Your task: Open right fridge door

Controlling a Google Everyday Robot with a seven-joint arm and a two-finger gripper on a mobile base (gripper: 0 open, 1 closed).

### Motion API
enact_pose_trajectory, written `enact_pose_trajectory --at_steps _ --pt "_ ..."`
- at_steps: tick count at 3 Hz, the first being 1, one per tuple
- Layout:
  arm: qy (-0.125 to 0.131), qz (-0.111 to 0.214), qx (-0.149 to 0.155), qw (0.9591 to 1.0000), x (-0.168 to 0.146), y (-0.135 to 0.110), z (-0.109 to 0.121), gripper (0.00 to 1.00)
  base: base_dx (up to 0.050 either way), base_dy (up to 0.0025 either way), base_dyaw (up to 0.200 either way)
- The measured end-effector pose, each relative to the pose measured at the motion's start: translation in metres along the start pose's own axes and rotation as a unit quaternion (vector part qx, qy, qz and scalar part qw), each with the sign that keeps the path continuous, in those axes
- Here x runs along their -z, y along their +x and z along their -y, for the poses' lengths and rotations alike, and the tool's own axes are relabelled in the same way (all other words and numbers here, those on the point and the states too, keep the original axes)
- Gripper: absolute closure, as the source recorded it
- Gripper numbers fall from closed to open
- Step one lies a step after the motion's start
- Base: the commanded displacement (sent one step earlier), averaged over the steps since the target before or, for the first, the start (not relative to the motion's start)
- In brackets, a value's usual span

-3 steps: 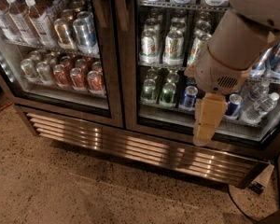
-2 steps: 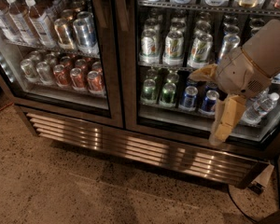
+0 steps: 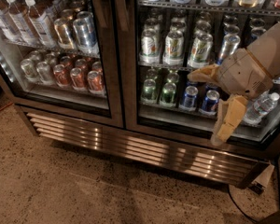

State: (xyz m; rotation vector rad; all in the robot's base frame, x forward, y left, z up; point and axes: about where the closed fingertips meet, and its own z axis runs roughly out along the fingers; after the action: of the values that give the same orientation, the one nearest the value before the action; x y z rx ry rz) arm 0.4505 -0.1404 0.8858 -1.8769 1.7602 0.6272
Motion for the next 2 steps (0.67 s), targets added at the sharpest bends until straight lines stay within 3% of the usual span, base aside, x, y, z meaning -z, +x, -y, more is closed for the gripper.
enact_pose_trajectory --at_steps 1,2 --pt "-0.01 0.014 0.027 0.9995 -0.012 -0.013 -0.004 0.0 0.0 0.0 0.0" --pt "-0.025 0.011 0.072 0.997 -0.03 -0.04 -0.016 0.0 0.0 0.0 0.0"
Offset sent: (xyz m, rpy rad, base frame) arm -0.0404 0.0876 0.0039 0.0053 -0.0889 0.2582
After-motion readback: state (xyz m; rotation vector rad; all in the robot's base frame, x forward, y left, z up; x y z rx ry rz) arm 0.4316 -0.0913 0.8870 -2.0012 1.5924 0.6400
